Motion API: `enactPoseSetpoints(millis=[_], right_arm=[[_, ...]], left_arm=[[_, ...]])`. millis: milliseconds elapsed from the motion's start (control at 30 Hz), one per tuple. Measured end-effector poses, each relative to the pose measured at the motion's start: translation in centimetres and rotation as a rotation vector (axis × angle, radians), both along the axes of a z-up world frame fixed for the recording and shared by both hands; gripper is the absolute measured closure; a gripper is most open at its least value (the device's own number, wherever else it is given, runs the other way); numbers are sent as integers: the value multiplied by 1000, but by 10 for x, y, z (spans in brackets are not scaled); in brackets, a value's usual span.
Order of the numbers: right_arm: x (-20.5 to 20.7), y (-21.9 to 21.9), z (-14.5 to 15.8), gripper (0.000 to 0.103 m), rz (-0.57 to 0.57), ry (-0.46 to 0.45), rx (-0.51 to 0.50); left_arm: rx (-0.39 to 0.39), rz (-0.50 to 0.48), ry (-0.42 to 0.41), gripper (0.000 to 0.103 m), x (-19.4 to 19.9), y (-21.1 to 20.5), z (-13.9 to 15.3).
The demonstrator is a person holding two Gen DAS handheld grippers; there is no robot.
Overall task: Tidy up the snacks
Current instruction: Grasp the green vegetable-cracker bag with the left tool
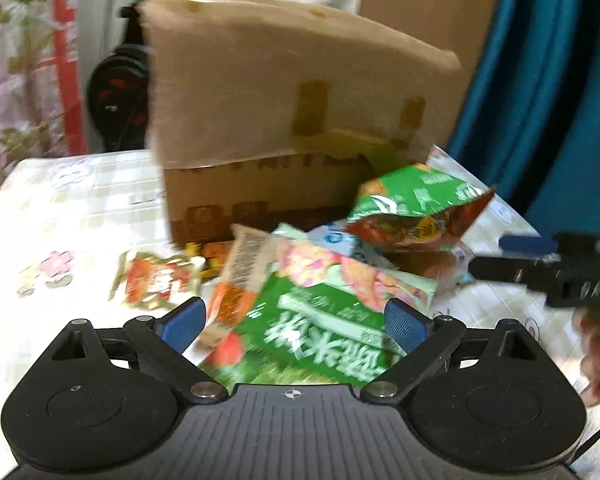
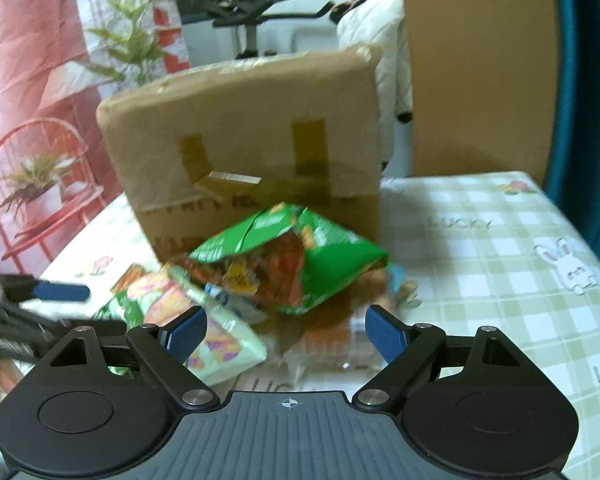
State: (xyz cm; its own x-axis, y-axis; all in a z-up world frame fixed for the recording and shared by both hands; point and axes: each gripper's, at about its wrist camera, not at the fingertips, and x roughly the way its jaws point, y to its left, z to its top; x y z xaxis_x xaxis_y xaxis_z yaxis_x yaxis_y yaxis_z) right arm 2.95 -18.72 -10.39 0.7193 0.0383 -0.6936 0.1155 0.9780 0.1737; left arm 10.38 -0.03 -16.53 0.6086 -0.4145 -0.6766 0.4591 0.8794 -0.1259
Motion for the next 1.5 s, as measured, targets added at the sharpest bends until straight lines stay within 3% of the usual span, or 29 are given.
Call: enactPoseSetpoints(millis=[167,333,733,1000,1233,1500], right_arm=[[12,17,-19,25,94,56,10],[28,31,-27,26,136,55,25],[52,21,-44,25,138,93,144],[47,25,-49,31,191,116,207],[41,26,-43,61,203,119,215],[28,38,-14,74,256,51,181]], left_arm=[[-59,127,42,9,-19,31,4],[-186,230,154,12,-20,54,-9],[-307,251,291,17,-3,42,-41],[-312,222,275,36,-3,34,-42],[-303,245,245,43,-5,41,-31],[-326,245,174,44,-19,54,-6]])
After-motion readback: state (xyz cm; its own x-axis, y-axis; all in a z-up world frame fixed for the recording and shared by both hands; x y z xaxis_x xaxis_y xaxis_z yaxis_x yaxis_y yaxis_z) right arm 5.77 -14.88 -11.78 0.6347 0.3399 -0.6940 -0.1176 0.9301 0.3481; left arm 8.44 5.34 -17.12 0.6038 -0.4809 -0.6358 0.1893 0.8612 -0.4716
